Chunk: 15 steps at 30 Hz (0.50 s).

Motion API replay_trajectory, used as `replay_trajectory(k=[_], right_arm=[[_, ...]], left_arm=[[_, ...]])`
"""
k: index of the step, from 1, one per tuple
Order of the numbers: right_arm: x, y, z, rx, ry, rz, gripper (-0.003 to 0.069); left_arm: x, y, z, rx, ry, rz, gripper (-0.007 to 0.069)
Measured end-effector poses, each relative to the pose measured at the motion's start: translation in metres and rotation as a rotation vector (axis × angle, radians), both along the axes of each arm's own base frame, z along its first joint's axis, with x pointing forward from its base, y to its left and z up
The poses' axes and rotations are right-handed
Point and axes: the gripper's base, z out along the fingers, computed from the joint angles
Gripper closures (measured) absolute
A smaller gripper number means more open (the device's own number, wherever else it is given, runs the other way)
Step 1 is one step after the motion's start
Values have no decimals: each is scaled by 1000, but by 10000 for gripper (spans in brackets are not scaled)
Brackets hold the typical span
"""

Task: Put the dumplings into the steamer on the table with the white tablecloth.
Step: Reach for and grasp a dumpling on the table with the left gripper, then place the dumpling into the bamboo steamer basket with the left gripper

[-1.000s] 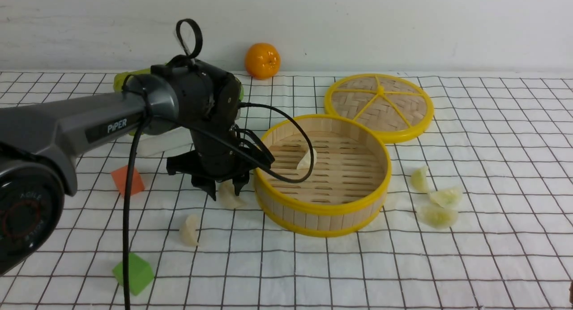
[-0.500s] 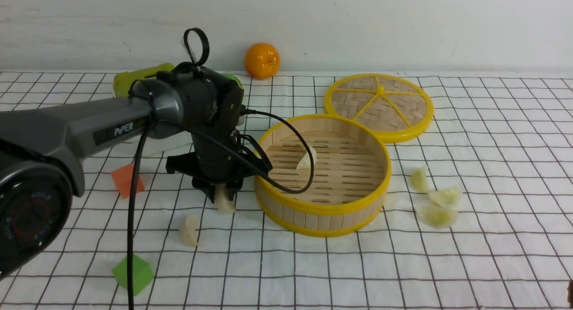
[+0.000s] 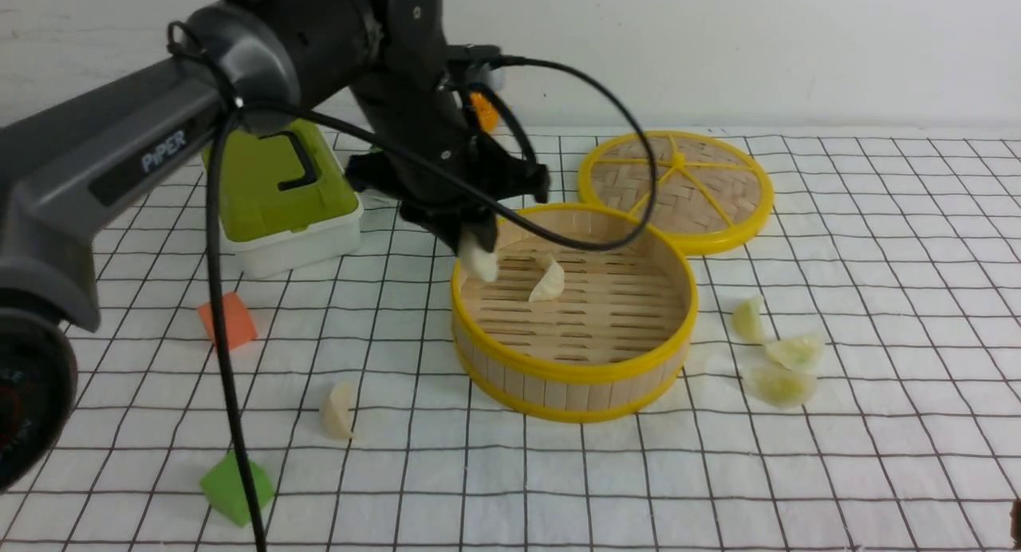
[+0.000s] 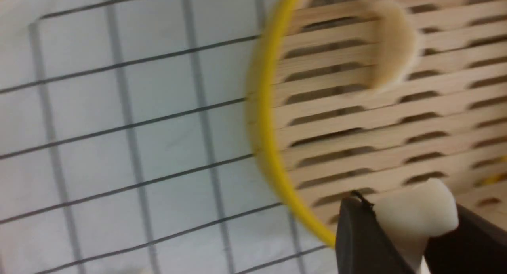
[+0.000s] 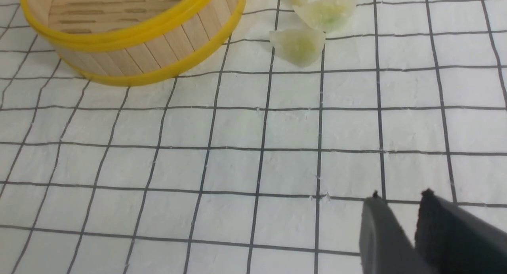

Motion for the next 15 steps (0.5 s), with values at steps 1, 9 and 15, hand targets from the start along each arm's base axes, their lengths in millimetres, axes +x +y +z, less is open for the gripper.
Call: replay_trajectory(k=[1,9,15], right_arm=[[0,0,0,0,-1,0,513],[0,0,0,-1,1,0,513],[0,0,0,-1,1,0,512]], left_arm=[[-2,-10,0,-10,-4,-22,419],[12,-62,-45,4,-44,-101,421],[30,-73,-74,6,-101,-103,454]])
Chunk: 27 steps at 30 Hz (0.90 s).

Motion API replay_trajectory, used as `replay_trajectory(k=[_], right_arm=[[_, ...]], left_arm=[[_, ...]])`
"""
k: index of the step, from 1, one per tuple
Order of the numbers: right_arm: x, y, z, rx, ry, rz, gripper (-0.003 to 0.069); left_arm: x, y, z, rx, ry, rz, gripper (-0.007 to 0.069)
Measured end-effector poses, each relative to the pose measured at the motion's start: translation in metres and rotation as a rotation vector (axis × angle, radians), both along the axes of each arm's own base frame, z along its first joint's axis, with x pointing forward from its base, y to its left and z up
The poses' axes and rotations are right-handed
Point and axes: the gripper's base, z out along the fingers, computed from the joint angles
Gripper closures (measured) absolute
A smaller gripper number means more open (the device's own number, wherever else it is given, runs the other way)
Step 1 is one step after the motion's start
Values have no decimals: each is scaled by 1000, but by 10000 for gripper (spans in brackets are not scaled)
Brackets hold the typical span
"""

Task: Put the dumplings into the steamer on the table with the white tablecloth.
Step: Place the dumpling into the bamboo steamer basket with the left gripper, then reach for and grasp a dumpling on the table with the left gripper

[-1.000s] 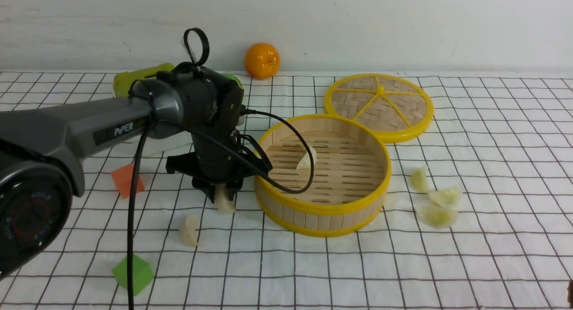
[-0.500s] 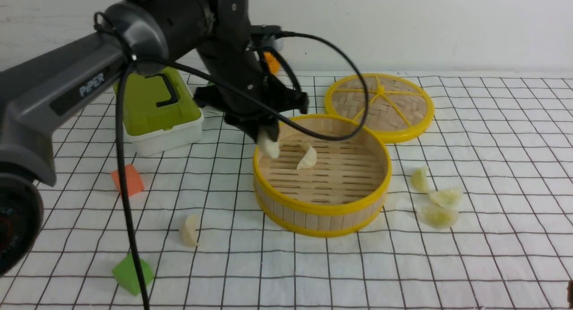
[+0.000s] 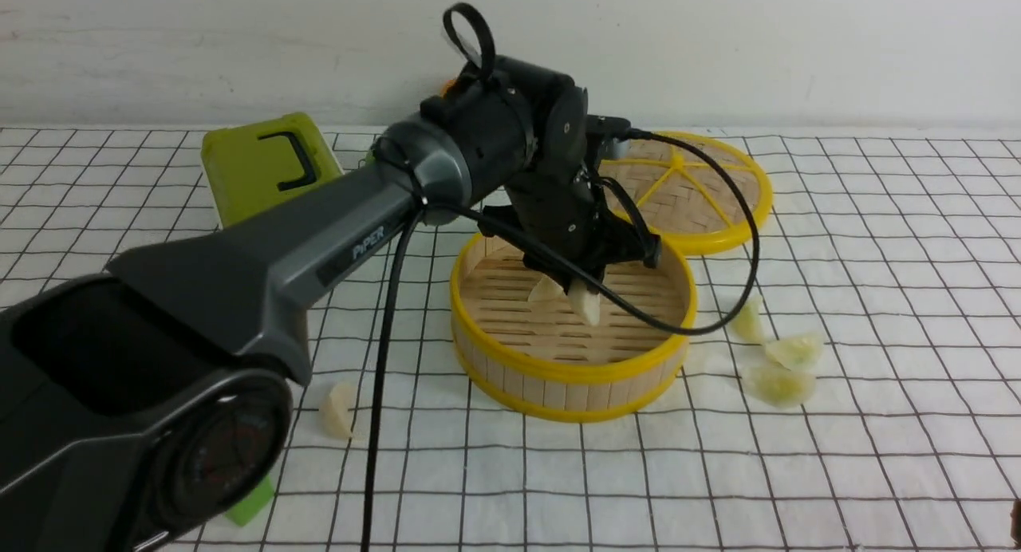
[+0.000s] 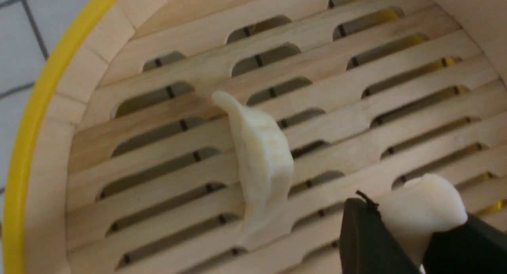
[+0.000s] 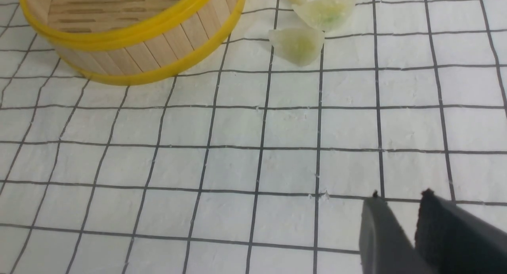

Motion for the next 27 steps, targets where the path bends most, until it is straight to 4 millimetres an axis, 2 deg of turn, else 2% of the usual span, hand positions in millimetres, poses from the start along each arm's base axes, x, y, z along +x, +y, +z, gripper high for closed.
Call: replay_trajectory(k=[4,9,17,19,22,27], right_arm=[[0,0,0,0,3,1,508],[0,0,0,0,3,1,508],[0,0,0,0,3,1,507],[0,0,0,0,3,1,507],[0,0,0,-1,3,2,507],[0,0,0,-1,4,2,509]], left_arm=[[8,-4,-16,-2,-36,-3,454],[11,-5,-20,4,-52,-5,440],[16,-5,-19,17,-126,-14,240],[16,-5,-19,18,-126,-14,227],[13,-3,-12,23,-118,-13,218],[-2,9,38,32,-123,-4,219]])
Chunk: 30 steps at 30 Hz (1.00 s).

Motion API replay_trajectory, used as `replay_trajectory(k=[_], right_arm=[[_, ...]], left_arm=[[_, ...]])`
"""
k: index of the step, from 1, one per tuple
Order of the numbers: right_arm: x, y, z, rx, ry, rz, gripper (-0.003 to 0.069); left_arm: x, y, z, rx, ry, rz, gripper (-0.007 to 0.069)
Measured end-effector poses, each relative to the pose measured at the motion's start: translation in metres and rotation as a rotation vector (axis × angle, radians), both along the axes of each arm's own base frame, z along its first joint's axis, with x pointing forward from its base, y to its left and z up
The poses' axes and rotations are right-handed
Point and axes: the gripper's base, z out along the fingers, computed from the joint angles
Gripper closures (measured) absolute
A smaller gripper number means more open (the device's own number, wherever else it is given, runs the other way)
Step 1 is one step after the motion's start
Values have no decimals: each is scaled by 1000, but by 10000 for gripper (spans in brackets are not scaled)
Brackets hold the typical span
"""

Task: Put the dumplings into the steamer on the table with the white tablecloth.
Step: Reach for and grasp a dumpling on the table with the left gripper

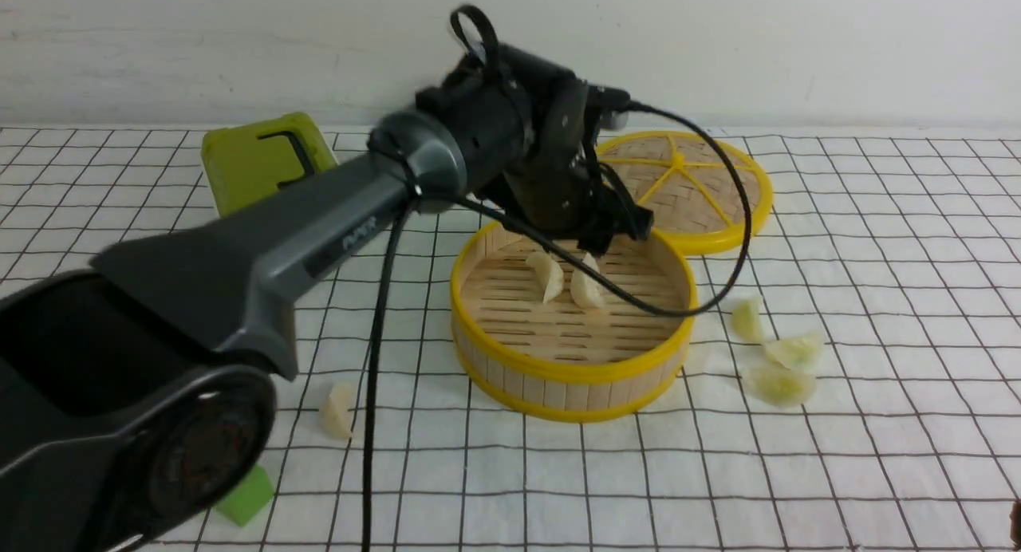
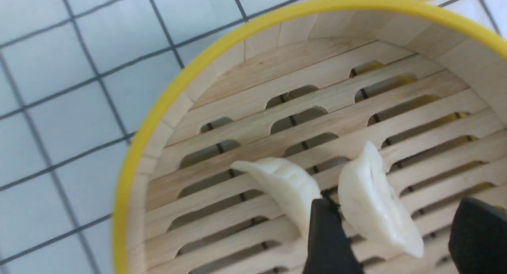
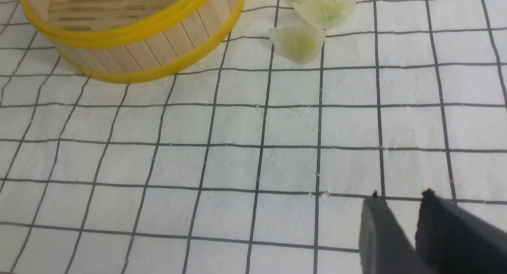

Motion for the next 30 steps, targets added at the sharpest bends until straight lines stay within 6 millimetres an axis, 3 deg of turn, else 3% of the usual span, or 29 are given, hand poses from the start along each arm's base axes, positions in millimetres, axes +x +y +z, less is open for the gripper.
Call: replay_trajectory(k=[1,2,4,8,10,13,15,16,17,20,21,22,23,24,27,30], right_arm=[[0,0,0,0,-1,0,509],[0,0,0,0,-1,0,509],[0,0,0,1,-1,-1,506],[0,0,0,1,-1,-1,503],[0,0,0,3,-1,-1,503],[0,0,0,5,-1,-1,499],[0,0,0,7,-1,-1,497],[0,0,0,11,-1,-2,494],[0,0,0,11,-1,-2,494],[0,1,0,16,-1,-2,494],[0,1,0,16,-1,-2,494],[0,1,0,16,-1,-2,494],[0,1,0,16,0,-2,492],[0,1,0,16,2,-1,491],[0,1,0,17,7,2,489],[-1,1,-1,20,12,4,487]], left_arm=[[-11,10,32,9,-25,7,226],[-12,11,36,7,-33,7,228],[-32,30,82,38,-69,27,239],[-65,64,141,111,-123,83,250],[-75,79,159,123,-155,111,250],[-82,98,164,116,-144,160,250],[-85,111,158,92,-89,200,250],[-88,126,140,83,5,234,250],[-90,126,142,75,5,232,250],[-99,146,73,115,256,250,251],[-102,148,51,125,307,253,251],[-103,149,46,131,322,255,251],[-107,153,15,140,366,272,251],[-109,155,-4,126,369,301,251],[-112,159,-30,106,345,362,251],[-105,159,-40,61,267,398,251]])
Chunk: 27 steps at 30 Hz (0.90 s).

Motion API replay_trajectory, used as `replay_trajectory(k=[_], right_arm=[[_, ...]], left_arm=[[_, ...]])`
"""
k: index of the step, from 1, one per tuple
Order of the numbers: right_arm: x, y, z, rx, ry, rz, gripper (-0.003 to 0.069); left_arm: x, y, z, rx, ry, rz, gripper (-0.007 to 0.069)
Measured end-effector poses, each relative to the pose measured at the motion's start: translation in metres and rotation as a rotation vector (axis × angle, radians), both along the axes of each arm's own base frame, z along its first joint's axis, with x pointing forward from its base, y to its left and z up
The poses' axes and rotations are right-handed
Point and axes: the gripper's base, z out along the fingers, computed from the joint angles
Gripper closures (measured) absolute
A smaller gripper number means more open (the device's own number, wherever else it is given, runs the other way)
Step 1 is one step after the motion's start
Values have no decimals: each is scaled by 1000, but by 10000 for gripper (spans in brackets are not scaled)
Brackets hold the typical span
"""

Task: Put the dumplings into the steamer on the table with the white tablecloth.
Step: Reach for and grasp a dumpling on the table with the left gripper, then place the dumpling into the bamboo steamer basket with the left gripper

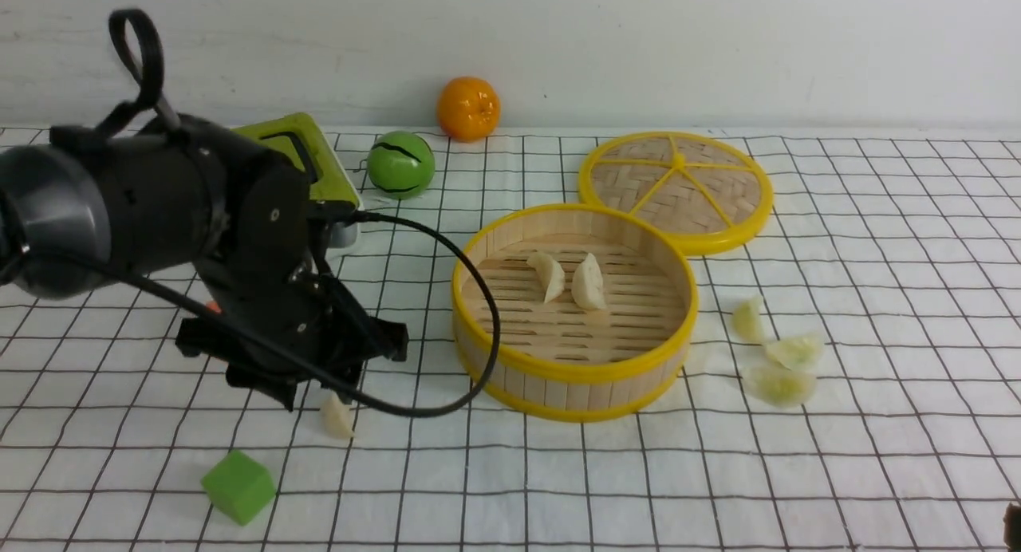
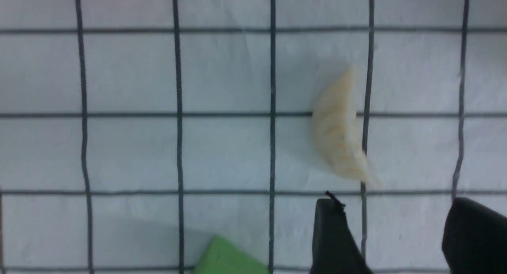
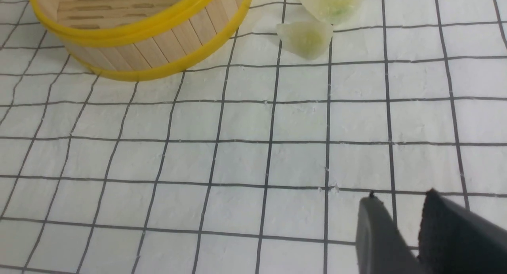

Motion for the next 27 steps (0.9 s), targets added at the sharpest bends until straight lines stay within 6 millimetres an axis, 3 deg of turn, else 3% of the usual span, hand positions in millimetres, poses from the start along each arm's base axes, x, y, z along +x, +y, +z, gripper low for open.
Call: replay_trajectory(k=[4,11,16,18,25,27], right_arm=[[0,0,0,0,3,2,487],[0,0,0,1,6,3,487],[0,0,0,1,6,3,484],[0,0,0,1,6,3,482],[0,0,0,5,6,3,477],[0,0,0,5,6,3,477]], left_arm=[[10,-3,-9,-23,-51,21,251],[22,-4,-50,19,1,122,277],[24,-3,-60,38,16,133,412],[23,-4,-57,33,13,122,453],[17,-6,-16,-39,-53,67,449],[20,-13,16,-107,-103,33,449]])
